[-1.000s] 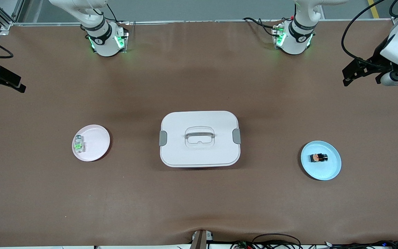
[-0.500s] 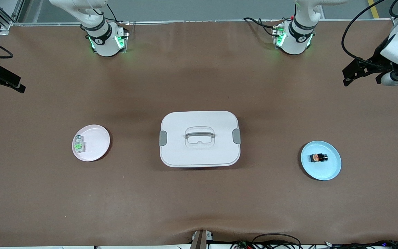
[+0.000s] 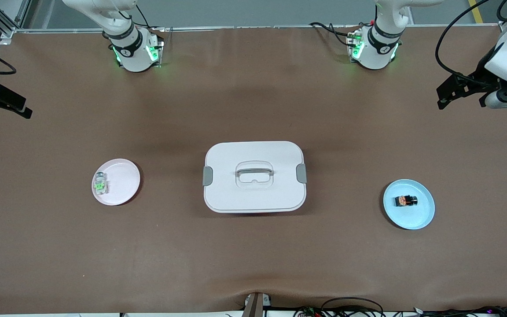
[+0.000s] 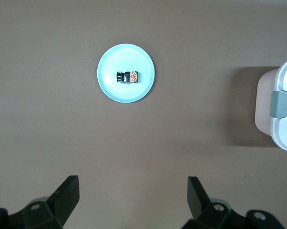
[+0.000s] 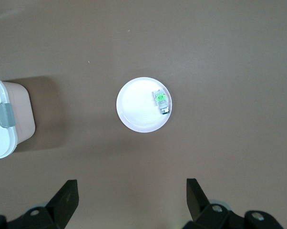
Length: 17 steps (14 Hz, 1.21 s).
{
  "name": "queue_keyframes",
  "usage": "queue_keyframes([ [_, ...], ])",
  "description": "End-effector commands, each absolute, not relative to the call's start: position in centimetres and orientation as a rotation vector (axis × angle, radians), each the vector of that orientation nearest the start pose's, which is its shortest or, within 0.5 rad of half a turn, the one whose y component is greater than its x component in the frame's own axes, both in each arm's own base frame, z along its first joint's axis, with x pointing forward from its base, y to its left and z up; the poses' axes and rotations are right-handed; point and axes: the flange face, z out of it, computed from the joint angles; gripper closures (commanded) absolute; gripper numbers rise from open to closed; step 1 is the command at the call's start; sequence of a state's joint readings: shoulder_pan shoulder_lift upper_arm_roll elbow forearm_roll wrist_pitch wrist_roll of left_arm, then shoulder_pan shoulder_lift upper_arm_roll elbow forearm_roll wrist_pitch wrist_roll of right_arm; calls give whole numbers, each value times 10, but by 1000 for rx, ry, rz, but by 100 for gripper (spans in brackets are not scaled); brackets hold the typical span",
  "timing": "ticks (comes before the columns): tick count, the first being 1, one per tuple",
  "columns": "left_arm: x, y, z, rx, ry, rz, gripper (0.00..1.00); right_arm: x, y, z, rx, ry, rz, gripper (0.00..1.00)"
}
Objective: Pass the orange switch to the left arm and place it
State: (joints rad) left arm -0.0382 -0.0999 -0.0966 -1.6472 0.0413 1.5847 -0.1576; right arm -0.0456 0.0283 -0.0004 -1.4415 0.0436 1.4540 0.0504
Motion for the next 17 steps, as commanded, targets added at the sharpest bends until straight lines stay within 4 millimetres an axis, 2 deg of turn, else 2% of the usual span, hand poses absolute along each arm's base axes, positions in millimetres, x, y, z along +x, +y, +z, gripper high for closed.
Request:
queue_keyframes([
  [1, 521, -70, 651, -3111, -13, -85, 0, 542, -20, 663, -3086, 153, 5, 0],
  [17, 520, -71, 651, -3112, -8, -80, 0, 542, -20, 662, -3099, 136, 7, 0],
])
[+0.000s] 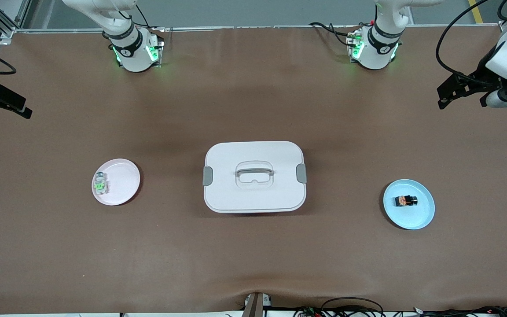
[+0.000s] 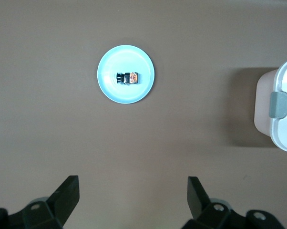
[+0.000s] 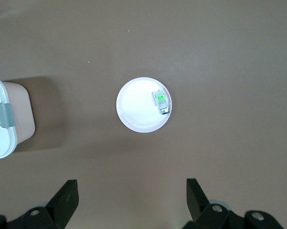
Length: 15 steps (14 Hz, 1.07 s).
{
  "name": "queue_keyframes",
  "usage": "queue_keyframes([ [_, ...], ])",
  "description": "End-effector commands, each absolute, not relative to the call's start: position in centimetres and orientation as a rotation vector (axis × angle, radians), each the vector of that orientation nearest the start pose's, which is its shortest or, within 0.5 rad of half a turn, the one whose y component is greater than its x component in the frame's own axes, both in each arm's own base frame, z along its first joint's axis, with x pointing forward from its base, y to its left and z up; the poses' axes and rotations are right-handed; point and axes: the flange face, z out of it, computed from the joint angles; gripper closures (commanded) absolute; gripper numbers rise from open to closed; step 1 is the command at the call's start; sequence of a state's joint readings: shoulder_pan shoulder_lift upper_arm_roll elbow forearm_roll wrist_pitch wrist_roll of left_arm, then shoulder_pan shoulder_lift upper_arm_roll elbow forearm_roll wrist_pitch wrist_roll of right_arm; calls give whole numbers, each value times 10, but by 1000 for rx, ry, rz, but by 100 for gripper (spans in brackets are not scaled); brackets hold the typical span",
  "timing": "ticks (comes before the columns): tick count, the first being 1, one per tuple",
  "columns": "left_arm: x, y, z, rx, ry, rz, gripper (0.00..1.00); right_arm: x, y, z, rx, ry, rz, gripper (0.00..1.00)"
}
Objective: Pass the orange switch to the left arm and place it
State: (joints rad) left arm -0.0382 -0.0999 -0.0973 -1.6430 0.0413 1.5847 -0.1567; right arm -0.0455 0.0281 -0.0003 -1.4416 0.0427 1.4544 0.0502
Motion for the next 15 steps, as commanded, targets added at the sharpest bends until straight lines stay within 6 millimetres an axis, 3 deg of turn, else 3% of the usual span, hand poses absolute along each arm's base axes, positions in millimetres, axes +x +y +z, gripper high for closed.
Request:
queue_keyframes([
  [1, 520, -71, 651, -3112, -6, -80, 0, 542, -20, 662, -3099, 136, 7, 0],
  [15, 516, -64, 653, -3120, -32, -52, 0, 542, -21, 662, -3108, 136, 7, 0],
])
